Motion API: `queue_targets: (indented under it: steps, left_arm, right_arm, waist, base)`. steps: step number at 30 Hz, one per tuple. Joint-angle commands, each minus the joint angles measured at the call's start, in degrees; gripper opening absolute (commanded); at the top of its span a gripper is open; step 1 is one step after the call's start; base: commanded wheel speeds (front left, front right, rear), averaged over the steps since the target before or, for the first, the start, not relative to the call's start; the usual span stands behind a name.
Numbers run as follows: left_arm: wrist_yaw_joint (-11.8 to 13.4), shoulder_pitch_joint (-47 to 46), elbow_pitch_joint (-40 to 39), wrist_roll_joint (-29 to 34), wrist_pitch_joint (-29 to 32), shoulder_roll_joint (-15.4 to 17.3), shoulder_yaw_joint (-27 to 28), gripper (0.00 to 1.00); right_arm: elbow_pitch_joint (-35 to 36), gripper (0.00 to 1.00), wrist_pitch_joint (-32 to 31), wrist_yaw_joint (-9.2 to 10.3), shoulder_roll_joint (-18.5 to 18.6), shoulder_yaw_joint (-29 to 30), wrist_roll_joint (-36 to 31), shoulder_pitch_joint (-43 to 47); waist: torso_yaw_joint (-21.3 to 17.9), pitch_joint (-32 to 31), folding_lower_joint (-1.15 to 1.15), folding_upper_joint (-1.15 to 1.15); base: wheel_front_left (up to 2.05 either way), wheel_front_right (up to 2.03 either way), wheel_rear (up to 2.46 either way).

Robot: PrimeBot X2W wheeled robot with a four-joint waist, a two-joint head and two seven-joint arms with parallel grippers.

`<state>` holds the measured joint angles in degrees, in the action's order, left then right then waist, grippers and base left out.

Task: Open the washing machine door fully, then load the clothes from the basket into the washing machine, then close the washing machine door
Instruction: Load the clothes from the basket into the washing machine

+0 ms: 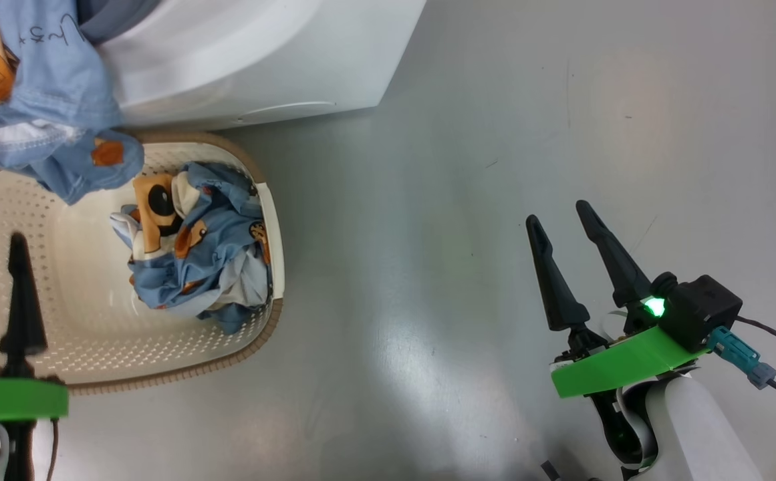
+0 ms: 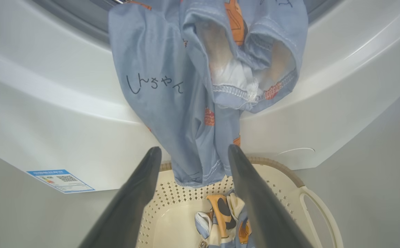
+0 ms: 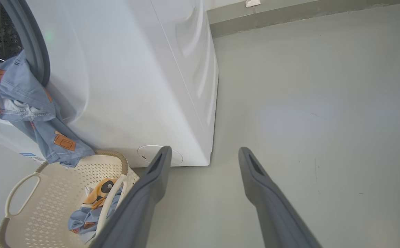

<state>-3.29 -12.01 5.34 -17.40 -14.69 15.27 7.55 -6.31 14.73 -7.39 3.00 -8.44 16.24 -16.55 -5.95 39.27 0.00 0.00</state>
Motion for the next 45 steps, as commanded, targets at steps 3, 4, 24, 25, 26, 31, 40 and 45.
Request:
queue_targets:
  steps: [3,4,24,25,26,31,40,45]
  left_arm:
    - [0.07,3.12,-0.66,0.52,-0.30,1.10,3.12,1.00]
    - [-0.04,3.54,-0.50,0.65,-0.30,1.13,3.30,1.00]
    - [-0.76,6.50,1.00,1.69,-0.30,-1.63,3.68,1.00]
    - [-0.79,6.62,1.03,1.71,-0.30,-1.69,3.73,1.00]
    - [-0.81,6.67,1.10,1.73,-0.30,-1.72,3.78,1.00]
    - [-0.94,6.53,1.49,1.85,-0.30,-2.05,3.73,1.00]
    - [-1.25,5.94,1.96,2.10,-0.30,-2.29,3.52,1.00]
    - [-1.62,4.21,2.11,2.07,-0.30,-2.22,3.17,1.00]
  right_arm:
    - [1.07,1.00,0.27,-0.10,-0.13,-1.41,-0.59,0.71]
    - [1.03,1.00,0.27,-0.10,-0.13,-1.40,-0.56,0.68]
    - [0.33,1.00,0.27,-0.10,-0.13,-1.53,-0.36,0.29]
    - [0.28,1.00,0.27,-0.10,-0.13,-1.56,-0.34,0.28]
    - [0.24,1.00,0.27,-0.10,-0.13,-1.57,-0.32,0.26]
    - [0.13,1.00,0.27,-0.10,-0.13,-1.40,-0.44,0.18]
    - [-0.09,1.00,0.27,-0.10,-0.13,-1.43,-0.40,0.13]
    - [-0.20,1.00,0.27,-0.10,-0.13,-1.46,-0.35,0.08]
  waist:
    - [-0.07,0.15,0.00,0.00]
    - [-0.09,0.12,0.00,0.00]
    - [-0.01,-0.46,0.00,0.00]
    - [-0.01,-0.50,0.00,0.00]
    - [-0.01,-0.51,0.00,0.00]
    - [0.03,-0.62,0.00,0.00]
    - [0.00,-0.81,0.00,0.00]
    - [-0.07,-0.84,0.00,0.00]
  base:
    - [0.00,0.00,0.00]
    - [0.00,0.00,0.00]
    - [0.00,0.00,0.00]
    - [0.00,0.00,0.00]
    - [0.00,0.00,0.00]
    - [0.00,0.00,0.00]
    - [0.00,0.00,0.00]
    - [0.00,0.00,0.00]
